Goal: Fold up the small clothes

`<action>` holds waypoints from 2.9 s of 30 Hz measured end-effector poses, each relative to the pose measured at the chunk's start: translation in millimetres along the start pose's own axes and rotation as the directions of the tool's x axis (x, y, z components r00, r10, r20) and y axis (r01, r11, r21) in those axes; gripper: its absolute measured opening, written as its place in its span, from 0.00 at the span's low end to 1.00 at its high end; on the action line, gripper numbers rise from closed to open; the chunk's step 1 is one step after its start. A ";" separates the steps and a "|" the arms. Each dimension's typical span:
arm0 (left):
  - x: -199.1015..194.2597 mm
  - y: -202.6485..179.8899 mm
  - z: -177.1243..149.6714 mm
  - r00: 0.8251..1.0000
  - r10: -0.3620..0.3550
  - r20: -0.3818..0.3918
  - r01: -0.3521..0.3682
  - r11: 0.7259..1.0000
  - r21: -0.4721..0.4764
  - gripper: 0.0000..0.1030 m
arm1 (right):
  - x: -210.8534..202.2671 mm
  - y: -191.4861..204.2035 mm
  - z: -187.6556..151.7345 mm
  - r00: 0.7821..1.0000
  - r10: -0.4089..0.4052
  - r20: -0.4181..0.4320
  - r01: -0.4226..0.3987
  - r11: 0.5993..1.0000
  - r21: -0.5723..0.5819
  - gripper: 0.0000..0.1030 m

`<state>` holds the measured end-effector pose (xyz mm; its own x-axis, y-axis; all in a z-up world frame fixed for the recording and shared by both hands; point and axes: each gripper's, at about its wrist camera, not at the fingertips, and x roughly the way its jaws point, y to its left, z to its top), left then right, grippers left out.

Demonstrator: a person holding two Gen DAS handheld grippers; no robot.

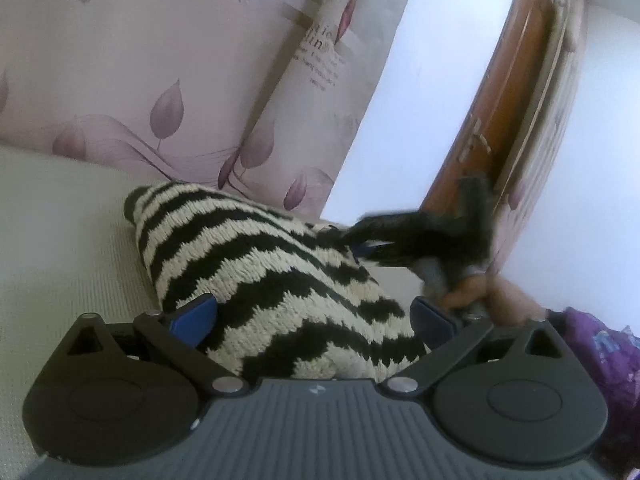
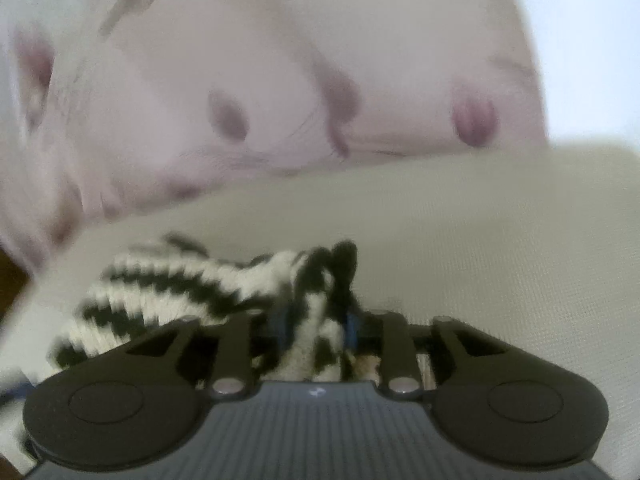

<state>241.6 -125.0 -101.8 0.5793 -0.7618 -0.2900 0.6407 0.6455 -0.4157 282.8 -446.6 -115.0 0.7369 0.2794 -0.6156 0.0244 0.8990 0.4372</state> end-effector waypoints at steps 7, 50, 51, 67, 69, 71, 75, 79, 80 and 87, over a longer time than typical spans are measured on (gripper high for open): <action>-2.7 3.1 -14.2 1.000 -0.007 0.020 0.007 1.000 -0.007 0.99 | -104.0 -11.1 -50.6 0.953 0.259 0.160 -0.264 0.964 0.015 0.36; 36.8 -14.4 -22.2 1.000 -0.003 -0.025 0.005 0.997 0.076 0.55 | -133.3 22.0 -41.3 0.960 0.243 0.137 -0.227 0.966 -0.122 0.19; 36.9 -17.4 -21.4 1.000 -0.004 -0.024 0.005 0.997 0.077 0.55 | -121.1 34.7 -29.7 0.960 0.252 0.122 -0.231 0.959 -0.161 0.19; 27.4 -7.2 -25.2 0.999 -0.041 -0.008 0.041 0.999 0.027 0.56 | -5.0 47.9 -14.0 0.999 -0.019 0.031 0.027 0.956 -0.292 0.15; 28.2 -7.4 -25.4 0.999 -0.040 -0.007 0.041 0.999 0.028 0.56 | -28.5 58.0 -21.3 0.996 -0.012 0.088 0.040 0.947 -0.319 0.16; 29.2 -8.4 -25.3 0.999 -0.037 -0.007 0.038 0.999 0.033 0.56 | -51.8 65.6 -35.9 0.992 0.010 0.123 0.034 0.935 -0.352 0.16; 28.5 -8.9 -24.6 0.999 -0.033 -0.006 0.033 0.999 0.038 0.56 | -79.3 72.6 -81.7 0.990 -0.046 0.133 0.102 0.883 -0.458 0.15; 28.7 -14.9 -25.1 1.000 -0.013 -0.012 0.014 0.997 0.072 0.57 | -74.8 44.4 -120.0 0.988 -0.101 0.116 0.139 0.907 -0.397 0.15; 28.9 -15.7 -24.8 1.000 -0.008 -0.012 0.008 0.997 0.077 0.57 | -76.3 42.5 -123.3 0.987 -0.096 0.132 0.140 0.911 -0.389 0.15; 31.5 -23.3 -25.7 0.999 0.033 -0.014 -0.031 0.992 0.123 0.58 | -81.3 40.1 -132.6 0.980 -0.094 0.176 0.156 0.909 -0.385 0.15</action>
<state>232.0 -165.4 -123.4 0.5927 -0.7409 -0.3159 0.6799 0.6705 -0.2971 134.3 -388.5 -134.3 0.8386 0.1299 -0.5289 -0.1228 0.9912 0.0487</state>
